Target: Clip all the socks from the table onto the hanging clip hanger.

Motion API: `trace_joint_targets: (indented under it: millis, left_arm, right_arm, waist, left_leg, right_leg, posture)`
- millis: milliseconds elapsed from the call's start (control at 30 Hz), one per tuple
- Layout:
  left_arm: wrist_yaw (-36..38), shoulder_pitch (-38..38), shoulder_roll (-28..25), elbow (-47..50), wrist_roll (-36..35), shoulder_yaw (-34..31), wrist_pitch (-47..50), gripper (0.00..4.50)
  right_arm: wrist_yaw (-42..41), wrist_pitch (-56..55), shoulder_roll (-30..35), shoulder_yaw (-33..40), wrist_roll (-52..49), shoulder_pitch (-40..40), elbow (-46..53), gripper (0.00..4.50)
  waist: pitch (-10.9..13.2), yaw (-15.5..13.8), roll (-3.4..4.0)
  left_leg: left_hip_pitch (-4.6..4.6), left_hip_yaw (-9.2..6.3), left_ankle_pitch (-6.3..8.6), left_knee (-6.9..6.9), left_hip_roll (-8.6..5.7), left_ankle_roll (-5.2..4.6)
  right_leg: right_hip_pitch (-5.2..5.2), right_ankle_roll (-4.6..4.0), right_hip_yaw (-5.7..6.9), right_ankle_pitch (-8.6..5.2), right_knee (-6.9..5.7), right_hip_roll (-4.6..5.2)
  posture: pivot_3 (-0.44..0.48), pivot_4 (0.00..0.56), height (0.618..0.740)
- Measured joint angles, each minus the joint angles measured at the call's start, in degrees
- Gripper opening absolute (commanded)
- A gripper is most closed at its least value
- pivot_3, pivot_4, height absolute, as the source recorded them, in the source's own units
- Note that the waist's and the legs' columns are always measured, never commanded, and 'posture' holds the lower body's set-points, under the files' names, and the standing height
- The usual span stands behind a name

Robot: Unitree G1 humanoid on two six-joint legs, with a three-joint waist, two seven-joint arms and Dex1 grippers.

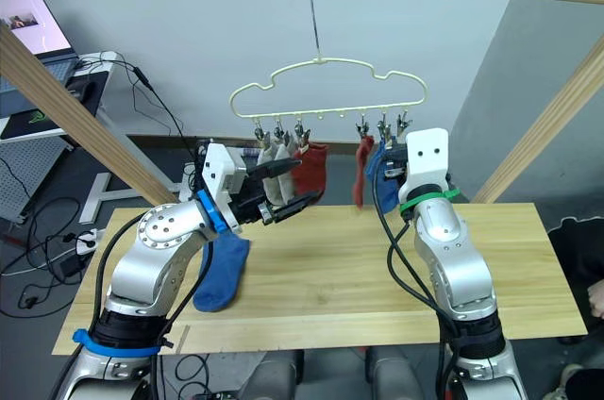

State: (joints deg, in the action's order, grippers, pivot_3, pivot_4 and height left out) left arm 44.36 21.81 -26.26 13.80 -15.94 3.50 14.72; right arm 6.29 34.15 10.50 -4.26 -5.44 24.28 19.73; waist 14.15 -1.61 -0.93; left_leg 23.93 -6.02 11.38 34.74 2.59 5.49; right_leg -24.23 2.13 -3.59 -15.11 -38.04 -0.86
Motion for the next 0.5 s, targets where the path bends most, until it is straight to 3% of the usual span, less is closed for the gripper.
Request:
trace_joint_targets:
  millis: [500]
  left_arm:
    - [-1.13, -0.92, -0.50, 1.71, -0.52, -0.02, 0.30, 3.41]
  right_arm:
    - [-1.31, -3.41, -3.31, 1.47, 2.08, 5.63, -8.33, 1.51]
  waist:
    - [0.00, -0.80, 0.01]
  left_leg:
    - [-0.01, 0.02, 0.00, 0.00, 0.00, 0.00]
  right_leg:
    - [-0.01, -0.01, -0.01, 0.01, -0.04, 0.00]
  posture:
    - [0.300, 0.231, 0.740]
